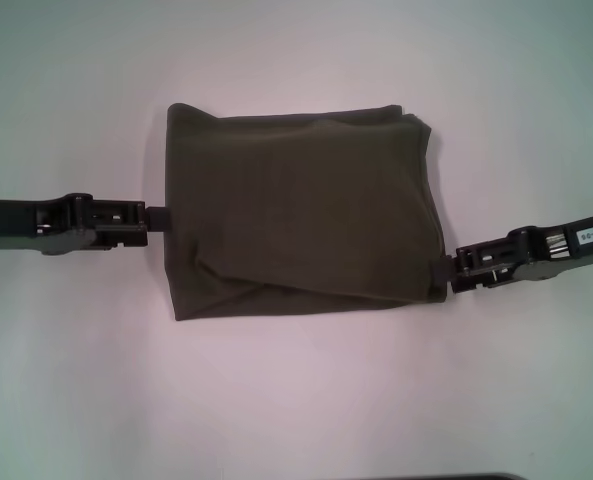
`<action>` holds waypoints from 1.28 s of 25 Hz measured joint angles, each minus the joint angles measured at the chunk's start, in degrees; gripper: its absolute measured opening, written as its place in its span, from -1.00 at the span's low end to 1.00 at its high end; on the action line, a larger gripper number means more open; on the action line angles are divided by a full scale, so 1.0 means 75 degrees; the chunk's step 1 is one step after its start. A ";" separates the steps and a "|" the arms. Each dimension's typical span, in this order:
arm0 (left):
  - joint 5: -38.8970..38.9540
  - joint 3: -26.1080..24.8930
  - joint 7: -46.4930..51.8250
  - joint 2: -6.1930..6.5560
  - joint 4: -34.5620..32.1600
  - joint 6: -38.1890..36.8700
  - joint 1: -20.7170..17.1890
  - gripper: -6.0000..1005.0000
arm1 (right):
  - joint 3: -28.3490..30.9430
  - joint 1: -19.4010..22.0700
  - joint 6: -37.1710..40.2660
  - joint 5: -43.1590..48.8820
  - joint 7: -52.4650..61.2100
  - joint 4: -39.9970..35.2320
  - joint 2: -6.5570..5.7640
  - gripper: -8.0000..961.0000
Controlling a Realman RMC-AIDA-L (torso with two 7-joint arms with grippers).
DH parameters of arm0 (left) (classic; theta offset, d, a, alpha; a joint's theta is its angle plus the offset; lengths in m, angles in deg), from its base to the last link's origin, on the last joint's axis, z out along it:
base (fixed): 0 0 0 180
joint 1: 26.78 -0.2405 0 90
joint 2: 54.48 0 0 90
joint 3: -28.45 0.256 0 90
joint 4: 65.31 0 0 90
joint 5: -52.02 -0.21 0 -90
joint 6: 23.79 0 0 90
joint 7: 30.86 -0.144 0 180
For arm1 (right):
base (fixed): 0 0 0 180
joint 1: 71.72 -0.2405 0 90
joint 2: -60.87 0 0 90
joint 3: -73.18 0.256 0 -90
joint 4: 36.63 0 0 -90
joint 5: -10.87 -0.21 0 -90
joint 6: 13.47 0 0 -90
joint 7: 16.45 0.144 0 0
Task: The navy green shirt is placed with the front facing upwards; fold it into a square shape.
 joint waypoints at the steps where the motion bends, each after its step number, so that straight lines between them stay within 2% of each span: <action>1: 0.0000 0.0009 -0.0002 0.0000 0.0000 0.0020 -0.0001 0.28 | 0.0004 -0.0001 -0.0056 -0.0001 0.0001 0.0071 0.0002 0.75; 10: 0.0001 0.0036 -0.0006 -0.0027 -0.0086 0.0176 -0.0020 0.28 | 0.0044 -0.0072 -0.0211 -0.0046 0.0004 0.0369 0.0123 0.75; 20: 0.0001 0.0038 -0.0006 -0.0044 -0.0111 0.0255 -0.0018 0.28 | 0.0083 -0.0137 -0.0100 -0.0078 0.0035 0.0374 0.0140 0.75; 32: 0.0001 0.0037 -0.0006 0.0000 -0.0271 0.0255 0.0026 0.28 | 0.0118 -0.0286 -0.0194 -0.0082 0.0075 0.0375 0.0278 0.75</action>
